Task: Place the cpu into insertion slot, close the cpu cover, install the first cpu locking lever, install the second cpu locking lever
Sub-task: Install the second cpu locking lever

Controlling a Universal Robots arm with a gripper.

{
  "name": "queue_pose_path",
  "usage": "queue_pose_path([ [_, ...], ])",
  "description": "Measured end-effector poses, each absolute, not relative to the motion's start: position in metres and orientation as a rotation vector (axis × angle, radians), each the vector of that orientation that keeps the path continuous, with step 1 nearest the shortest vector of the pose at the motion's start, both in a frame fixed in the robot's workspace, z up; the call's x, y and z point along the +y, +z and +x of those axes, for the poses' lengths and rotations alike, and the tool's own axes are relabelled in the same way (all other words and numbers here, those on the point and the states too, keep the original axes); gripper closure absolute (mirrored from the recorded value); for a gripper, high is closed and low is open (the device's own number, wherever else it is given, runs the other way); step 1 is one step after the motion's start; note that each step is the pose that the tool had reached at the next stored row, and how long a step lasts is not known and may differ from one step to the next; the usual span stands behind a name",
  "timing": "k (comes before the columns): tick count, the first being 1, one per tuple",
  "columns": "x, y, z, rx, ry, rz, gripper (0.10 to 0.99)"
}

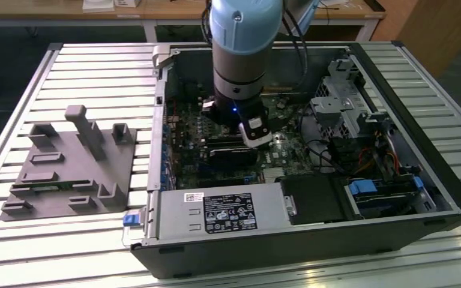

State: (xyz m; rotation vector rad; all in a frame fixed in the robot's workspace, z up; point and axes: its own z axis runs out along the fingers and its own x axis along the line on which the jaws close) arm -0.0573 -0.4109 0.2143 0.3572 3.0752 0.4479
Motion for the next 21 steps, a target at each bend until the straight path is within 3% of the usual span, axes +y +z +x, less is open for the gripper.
queue_pose_path([
  [8, -0.392, 0.214, -0.05, 3.078, 0.426, 0.357, 0.98],
  [21, -0.362, 0.213, -0.044, 3.085, 0.273, 0.355, 0.98],
])
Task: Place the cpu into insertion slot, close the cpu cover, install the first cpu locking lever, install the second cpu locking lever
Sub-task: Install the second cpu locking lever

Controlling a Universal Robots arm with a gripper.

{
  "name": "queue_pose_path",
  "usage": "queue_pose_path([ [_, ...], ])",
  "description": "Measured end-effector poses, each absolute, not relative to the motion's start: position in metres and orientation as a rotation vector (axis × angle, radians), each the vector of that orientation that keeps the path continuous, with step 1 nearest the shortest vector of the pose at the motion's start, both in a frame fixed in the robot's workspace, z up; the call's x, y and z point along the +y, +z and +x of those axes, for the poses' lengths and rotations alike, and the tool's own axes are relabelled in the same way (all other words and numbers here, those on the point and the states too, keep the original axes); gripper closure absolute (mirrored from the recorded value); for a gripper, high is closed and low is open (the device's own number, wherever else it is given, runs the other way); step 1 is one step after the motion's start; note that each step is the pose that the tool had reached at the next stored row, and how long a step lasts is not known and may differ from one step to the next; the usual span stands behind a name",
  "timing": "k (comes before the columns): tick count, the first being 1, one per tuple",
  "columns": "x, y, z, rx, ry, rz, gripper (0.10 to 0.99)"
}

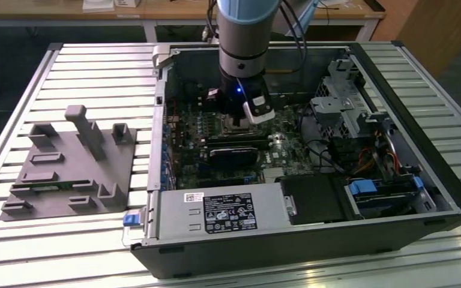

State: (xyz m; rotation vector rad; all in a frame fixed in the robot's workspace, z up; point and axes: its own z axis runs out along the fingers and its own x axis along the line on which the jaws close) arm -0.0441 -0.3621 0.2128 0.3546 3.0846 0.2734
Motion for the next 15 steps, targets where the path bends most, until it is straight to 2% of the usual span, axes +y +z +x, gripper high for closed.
queue_pose_path([
  [15, -0.348, 0.214, -0.034, 3.088, 0.215, 0.354, 0.98],
])
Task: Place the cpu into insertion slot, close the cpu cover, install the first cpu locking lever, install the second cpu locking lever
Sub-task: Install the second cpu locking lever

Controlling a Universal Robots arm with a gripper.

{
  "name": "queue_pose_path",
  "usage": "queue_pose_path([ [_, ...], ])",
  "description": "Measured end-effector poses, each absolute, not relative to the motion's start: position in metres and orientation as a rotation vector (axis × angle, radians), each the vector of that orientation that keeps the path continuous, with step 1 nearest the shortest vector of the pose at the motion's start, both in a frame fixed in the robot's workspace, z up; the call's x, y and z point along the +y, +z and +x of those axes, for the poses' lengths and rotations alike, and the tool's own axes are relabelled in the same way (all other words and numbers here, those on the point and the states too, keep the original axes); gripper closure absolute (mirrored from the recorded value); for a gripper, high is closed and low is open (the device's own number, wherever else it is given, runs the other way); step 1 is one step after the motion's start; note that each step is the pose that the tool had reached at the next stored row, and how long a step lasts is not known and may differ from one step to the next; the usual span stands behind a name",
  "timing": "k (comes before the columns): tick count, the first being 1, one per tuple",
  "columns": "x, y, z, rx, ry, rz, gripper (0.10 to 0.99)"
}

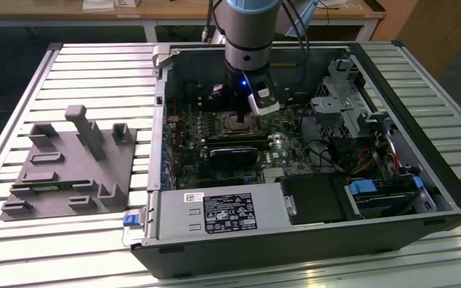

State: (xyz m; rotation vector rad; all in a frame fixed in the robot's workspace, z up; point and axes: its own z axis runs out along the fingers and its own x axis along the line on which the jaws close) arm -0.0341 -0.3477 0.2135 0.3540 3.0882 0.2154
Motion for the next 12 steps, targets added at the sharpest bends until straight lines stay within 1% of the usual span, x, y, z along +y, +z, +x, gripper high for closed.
queue_pose_path([
  [12, -0.3476, 0.2183, -0.0341, 3.088, 0.215, 0.353, 0.98],
])
